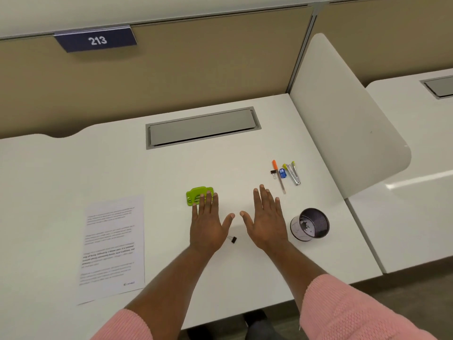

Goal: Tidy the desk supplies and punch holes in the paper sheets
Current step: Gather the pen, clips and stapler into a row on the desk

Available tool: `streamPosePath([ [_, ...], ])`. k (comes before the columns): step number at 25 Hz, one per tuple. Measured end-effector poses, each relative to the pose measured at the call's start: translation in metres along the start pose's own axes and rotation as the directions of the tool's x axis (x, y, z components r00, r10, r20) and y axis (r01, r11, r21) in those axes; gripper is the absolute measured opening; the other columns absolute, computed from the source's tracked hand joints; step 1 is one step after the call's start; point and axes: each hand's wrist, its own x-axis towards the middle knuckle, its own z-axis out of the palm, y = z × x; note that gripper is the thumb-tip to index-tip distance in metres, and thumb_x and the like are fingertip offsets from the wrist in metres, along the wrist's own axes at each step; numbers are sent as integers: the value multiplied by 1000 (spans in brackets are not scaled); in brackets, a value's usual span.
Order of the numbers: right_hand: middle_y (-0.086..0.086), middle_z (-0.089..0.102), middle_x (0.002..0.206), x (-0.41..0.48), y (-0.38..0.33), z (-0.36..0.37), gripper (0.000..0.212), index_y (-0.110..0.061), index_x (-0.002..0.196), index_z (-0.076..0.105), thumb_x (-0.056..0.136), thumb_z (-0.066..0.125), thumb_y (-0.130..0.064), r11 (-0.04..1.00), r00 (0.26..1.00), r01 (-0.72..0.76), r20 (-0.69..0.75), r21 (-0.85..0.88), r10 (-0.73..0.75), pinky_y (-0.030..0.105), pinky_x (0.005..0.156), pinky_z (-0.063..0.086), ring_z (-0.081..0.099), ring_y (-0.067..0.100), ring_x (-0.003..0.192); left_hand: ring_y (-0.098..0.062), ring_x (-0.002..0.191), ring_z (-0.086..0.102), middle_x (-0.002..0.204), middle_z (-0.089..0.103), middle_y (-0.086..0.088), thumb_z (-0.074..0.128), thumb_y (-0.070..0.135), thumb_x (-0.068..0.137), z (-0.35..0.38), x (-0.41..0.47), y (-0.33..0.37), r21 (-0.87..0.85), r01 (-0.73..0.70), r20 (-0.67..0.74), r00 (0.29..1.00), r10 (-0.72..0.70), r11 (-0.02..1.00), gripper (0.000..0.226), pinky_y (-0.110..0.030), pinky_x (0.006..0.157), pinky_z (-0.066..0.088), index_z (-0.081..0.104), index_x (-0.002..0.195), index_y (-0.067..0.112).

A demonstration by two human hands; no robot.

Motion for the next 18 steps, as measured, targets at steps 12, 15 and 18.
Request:
streamPosePath([
  [12,7,28,163,-71,-42,64,60,-11,154,35,103,46,-42,998,995,39,86,45,-42,42,125,16,26,23,151,-19,154,-13,167,-9,-2,16,67,99,31,-66,-48,27,-17,104,994,14,999,79,-43,125,-4,-1,160,20],
  [15,9,48,151,-75,-41,77,54,-10,147,46,101,53,-36,999,996,45,79,3,-45,42,117,33,44,25,140,-19,154,-14,167,-9,-2,16,66,99,39,-67,-49,15,-21,113,993,19,1000,78,-43,125,-4,-2,160,20],
  [18,5,62,132,-71,-40,87,44,-12,136,58,96,62,-28,1000,999,30,43,5,-31,40,100,46,58,25,121,-19,154,-13,167,-8,-2,16,65,99,47,-64,-49,4,-26,115,993,25,1000,77,-43,126,-3,0,160,20],
])
